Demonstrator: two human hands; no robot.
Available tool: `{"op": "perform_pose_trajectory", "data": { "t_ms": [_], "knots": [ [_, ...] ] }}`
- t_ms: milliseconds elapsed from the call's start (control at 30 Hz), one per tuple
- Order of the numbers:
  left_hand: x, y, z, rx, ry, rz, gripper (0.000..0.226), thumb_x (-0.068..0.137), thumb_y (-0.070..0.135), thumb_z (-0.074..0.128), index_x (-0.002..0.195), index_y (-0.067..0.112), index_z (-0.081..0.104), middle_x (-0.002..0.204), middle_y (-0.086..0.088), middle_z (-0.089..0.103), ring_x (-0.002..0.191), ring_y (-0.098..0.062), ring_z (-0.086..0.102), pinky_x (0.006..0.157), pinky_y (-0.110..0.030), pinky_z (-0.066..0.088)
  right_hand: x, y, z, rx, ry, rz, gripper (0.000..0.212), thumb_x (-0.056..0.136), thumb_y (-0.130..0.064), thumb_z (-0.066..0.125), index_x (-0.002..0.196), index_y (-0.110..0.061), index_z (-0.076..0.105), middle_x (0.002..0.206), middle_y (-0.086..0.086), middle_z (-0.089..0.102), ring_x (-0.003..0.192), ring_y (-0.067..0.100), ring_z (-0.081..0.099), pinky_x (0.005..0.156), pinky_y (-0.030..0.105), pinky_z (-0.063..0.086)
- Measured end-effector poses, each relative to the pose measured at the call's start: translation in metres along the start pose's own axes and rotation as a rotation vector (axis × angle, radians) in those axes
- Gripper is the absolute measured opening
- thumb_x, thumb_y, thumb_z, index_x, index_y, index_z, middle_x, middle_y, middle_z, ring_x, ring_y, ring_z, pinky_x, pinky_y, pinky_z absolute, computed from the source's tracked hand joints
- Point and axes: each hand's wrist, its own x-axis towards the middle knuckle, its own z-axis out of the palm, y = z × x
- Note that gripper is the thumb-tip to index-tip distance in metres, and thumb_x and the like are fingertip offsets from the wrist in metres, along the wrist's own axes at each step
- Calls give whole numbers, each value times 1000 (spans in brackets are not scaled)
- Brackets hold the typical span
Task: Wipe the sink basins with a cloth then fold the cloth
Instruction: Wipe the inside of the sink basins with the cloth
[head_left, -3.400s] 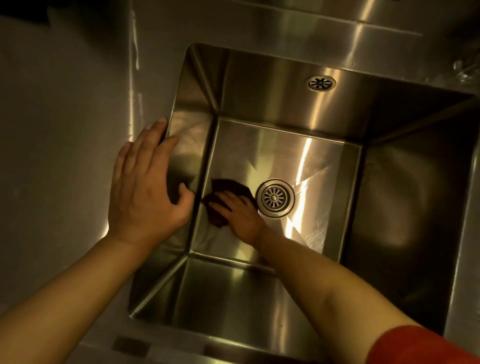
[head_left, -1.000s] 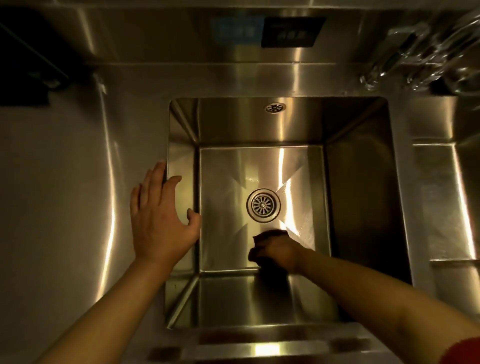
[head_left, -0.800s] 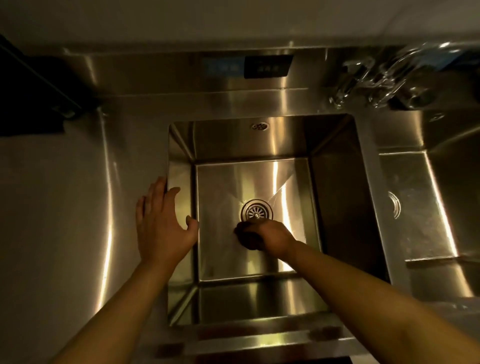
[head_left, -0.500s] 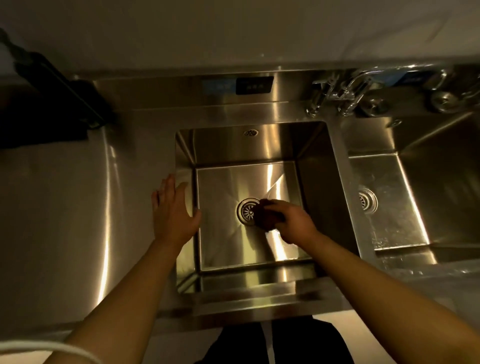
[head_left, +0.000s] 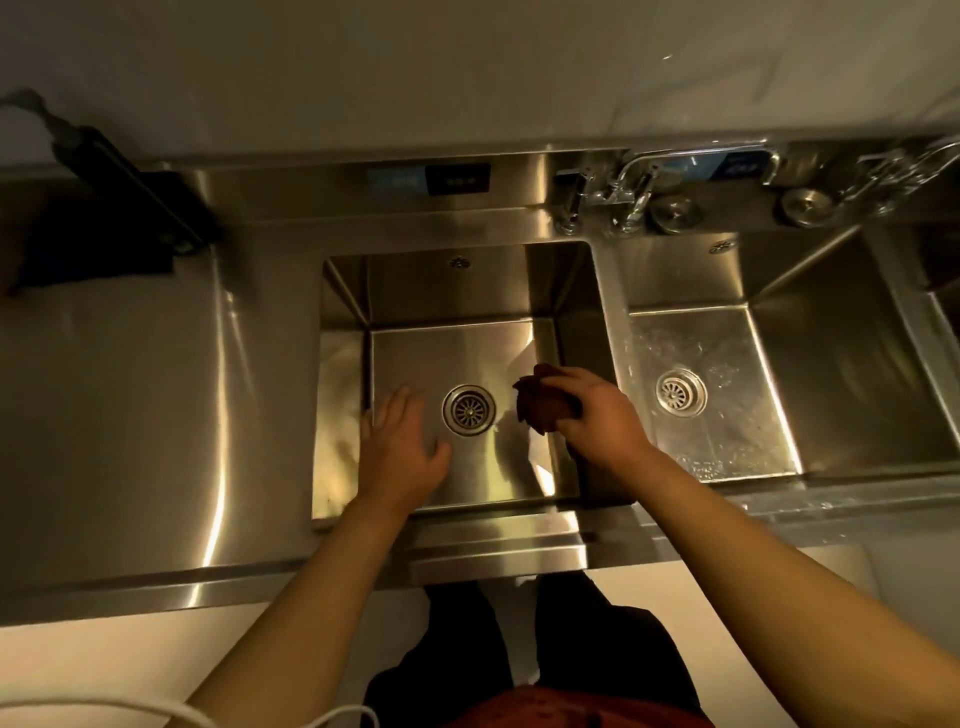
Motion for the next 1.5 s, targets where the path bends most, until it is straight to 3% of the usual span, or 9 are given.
{"op": "perform_pose_trajectory", "data": {
  "t_ms": [100,200,400,500,633,800,967,1200,1500],
  "knots": [
    [-18,38,17,-49,-19,2,73,82,45,56,149,17,49,156,-8,48,143,-29,42,117,-40,32,-21,21,-33,-31,96,-11,64,73,-16,78,135,-26,65,139,-3,54,125,22,53,104,35,47],
    [-39,79,38,-84,-87,2,75,81,41,59,152,19,47,158,-4,46,145,-26,40,118,-42,33,-49,50,-50,60,177,2,65,68,-20,77,131,-24,66,132,-2,49,123,24,52,107,36,45],
    [-85,130,86,-101,-190,5,71,88,41,63,155,27,43,158,0,46,145,-26,41,120,-44,33,-115,105,-28,-238,-84,-21,78,75,-46,68,149,-33,45,154,1,30,132,29,39,106,45,44],
    [-104,140,105,-90,-258,-16,67,91,43,63,154,32,44,157,2,47,145,-22,41,121,-42,31,-134,118,-14,-361,-50,-110,75,83,-55,56,153,-36,38,164,1,25,139,29,35,101,47,41],
    [-123,143,114,53,-298,46,70,88,58,55,151,31,46,155,7,48,146,-20,39,120,-50,25,-133,120,-14,-359,-90,-135,69,92,-52,48,157,-35,33,169,2,15,154,31,19,118,50,27],
    [-124,145,110,91,-293,41,77,88,60,59,157,34,36,161,9,38,150,-16,31,125,-47,18,-135,118,-15,-338,-48,-174,62,96,-45,52,155,-29,40,168,5,20,153,31,22,118,48,32],
    [-129,138,110,106,-290,57,87,87,63,58,162,35,24,168,8,27,156,-16,19,127,-38,2,-144,116,-13,-359,-99,-134,66,95,-41,50,157,-36,29,169,0,14,155,26,18,121,44,26],
    [-144,140,116,139,-317,15,83,97,56,55,165,33,13,173,5,10,160,-22,3,129,-50,10,-151,105,-15,-398,-135,-64,64,100,-38,54,158,-33,29,169,-1,13,153,26,23,123,47,27],
    [-140,146,126,109,-259,-41,65,102,51,48,161,36,27,171,6,22,159,-24,13,127,-51,16,-153,112,-16,-355,-115,-81,63,101,-34,55,158,-34,30,168,-3,16,153,26,24,124,47,25]
  ]
}}
